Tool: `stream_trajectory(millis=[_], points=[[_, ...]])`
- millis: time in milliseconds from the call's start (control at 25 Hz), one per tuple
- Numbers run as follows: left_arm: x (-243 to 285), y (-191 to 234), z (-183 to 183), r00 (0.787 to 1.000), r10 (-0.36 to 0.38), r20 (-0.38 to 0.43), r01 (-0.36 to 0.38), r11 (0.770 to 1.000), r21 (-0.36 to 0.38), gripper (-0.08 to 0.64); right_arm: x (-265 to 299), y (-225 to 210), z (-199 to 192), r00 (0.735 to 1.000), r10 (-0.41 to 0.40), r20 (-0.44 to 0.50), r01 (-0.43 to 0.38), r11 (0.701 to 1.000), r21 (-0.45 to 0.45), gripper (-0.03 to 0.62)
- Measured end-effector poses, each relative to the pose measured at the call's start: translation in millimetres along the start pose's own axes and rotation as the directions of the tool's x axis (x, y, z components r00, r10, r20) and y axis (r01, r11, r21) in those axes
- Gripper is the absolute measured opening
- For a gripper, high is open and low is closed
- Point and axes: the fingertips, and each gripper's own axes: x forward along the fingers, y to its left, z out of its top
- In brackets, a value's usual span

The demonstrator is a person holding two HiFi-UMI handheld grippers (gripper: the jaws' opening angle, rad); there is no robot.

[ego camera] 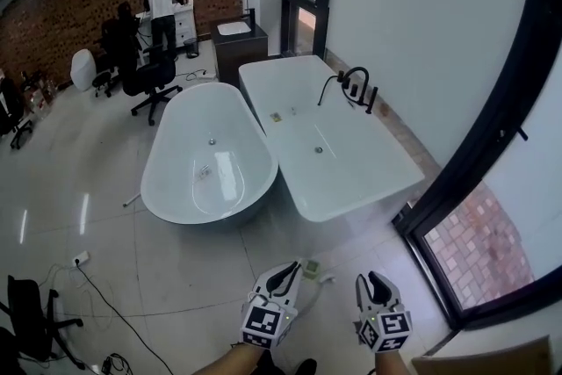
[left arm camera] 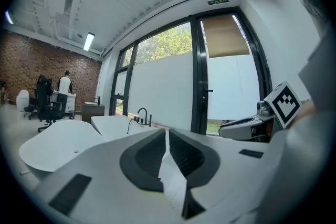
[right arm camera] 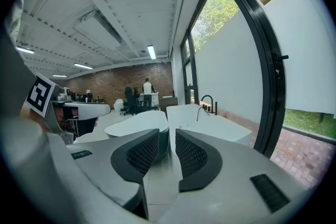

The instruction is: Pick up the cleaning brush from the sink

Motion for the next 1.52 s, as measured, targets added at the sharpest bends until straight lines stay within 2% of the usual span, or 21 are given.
stream_trajectory(millis=[120, 240, 520, 680, 800, 960, 1120, 1280, 1360, 1520], points=[[10, 20, -13, 1.0, -0.012, 0.0, 0.012, 1.0, 0.0, 0.012, 16, 2, -6, 1.0, -0.019, 0.0, 0.019, 0.999, -0.034, 0.078], [29, 31, -38, 1.0, -0.021, 0.002, 0.021, 1.0, 0.015, 0.012, 28, -11, -24, 0.999, -0.039, 0.015, 0.04, 0.999, -0.028, 0.078], [87, 44, -146, 1.0, 0.027, -0.017, -0.027, 1.0, 0.011, 0.018, 93, -66, -117, 1.0, -0.025, 0.019, 0.025, 1.0, -0.01, 0.078], [141, 43, -219, 0.998, 0.056, -0.031, -0.055, 0.998, 0.029, 0.018, 142, -110, -181, 1.0, -0.008, 0.019, 0.008, 1.0, -0.003, 0.078], [161, 49, -283, 0.995, 0.087, -0.042, -0.086, 0.996, 0.019, 0.018, 167, -127, -239, 1.0, -0.006, 0.015, 0.005, 1.0, 0.005, 0.077], [177, 59, -370, 0.991, 0.115, -0.068, -0.116, 0.993, 0.0, 0.018, 194, -136, -323, 1.0, 0.005, -0.008, -0.005, 1.0, 0.01, 0.078], [199, 66, -441, 0.989, 0.118, -0.093, -0.119, 0.993, -0.003, 0.018, 225, -147, -394, 0.999, 0.018, -0.039, -0.017, 1.0, 0.017, 0.077], [225, 83, -499, 0.989, 0.125, -0.074, -0.124, 0.992, 0.009, 0.018, 263, -155, -461, 0.997, 0.026, -0.067, -0.025, 1.0, 0.004, 0.078], [235, 96, -537, 0.989, 0.133, -0.07, -0.134, 0.991, 0.003, 0.018, 284, -156, -499, 0.997, 0.026, -0.072, -0.026, 1.0, 0.0, 0.101], [267, 124, -614, 0.988, 0.144, -0.056, -0.144, 0.99, 0.008, 0.023, 334, -171, -576, 0.998, -0.001, -0.07, 0.001, 1.0, 0.001, 0.101]])
